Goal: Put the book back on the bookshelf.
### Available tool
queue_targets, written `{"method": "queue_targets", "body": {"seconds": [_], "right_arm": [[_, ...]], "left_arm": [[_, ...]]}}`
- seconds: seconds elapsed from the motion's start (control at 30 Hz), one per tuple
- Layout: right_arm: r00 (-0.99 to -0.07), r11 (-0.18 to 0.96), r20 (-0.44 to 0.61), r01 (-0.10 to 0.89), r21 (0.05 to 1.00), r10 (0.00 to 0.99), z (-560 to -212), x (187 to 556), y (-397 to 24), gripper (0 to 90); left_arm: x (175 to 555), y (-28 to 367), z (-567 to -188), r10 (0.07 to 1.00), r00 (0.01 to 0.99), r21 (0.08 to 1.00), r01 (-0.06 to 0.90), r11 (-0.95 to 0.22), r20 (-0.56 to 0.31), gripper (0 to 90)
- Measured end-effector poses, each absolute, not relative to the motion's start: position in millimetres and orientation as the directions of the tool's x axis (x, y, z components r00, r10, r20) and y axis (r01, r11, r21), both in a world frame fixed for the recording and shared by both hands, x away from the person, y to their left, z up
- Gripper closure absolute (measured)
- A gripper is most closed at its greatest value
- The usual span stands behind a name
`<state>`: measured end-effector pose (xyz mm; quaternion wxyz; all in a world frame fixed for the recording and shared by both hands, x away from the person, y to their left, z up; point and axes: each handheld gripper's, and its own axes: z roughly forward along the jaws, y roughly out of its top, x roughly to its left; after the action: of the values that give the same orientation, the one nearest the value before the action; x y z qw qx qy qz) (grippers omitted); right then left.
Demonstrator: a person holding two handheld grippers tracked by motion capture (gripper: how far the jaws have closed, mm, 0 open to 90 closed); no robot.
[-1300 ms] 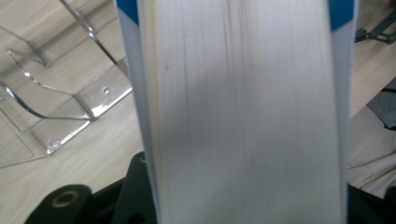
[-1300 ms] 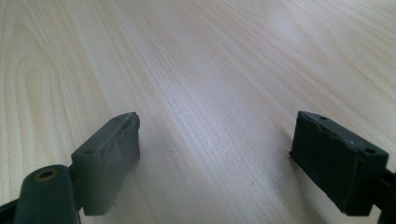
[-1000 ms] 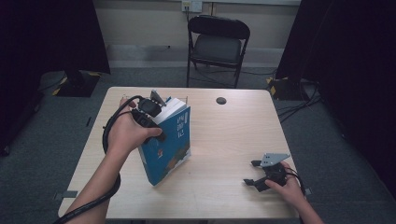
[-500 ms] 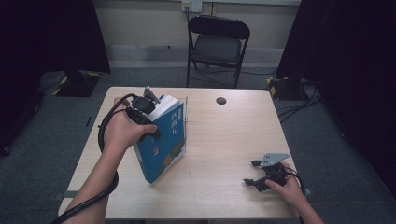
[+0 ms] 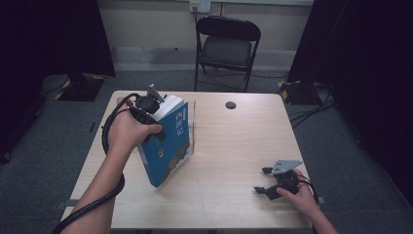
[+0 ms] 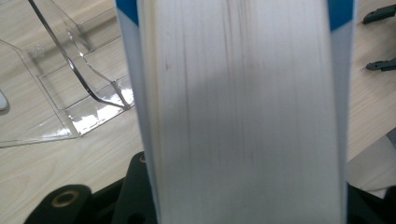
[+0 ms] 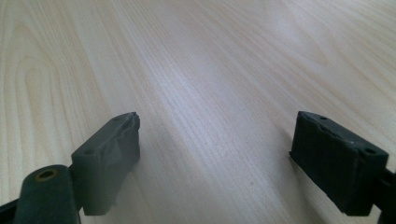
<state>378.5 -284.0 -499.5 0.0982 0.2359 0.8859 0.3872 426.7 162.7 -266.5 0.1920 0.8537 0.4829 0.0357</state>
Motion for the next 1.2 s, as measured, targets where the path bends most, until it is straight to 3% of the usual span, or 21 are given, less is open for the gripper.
{"method": "queue_targets", "body": {"seconds": [0.6,0.63,0.7,1.2], "right_arm": [[-0.870,0.589,0.008,0.341,0.732,0.493,-500,379,-284,14.6],[-0.870,0.589,0.009,0.341,0.733,0.492,-500,379,-284,14.6],[-0.870,0.589,0.009,0.341,0.733,0.493,-500,379,-284,14.6],[-0.870,0.589,0.008,0.341,0.733,0.493,-500,379,-284,14.6]], "left_arm": [[444,156,-260,0.885,0.449,0.364,0.851,-0.379,-0.128,61.6],[447,158,-260,0.871,0.479,0.362,0.836,-0.412,-0.114,61.6],[448,155,-262,0.890,0.435,0.360,0.859,-0.364,-0.138,61.6],[463,144,-266,0.918,0.373,0.354,0.883,-0.307,-0.136,61.6]]}}
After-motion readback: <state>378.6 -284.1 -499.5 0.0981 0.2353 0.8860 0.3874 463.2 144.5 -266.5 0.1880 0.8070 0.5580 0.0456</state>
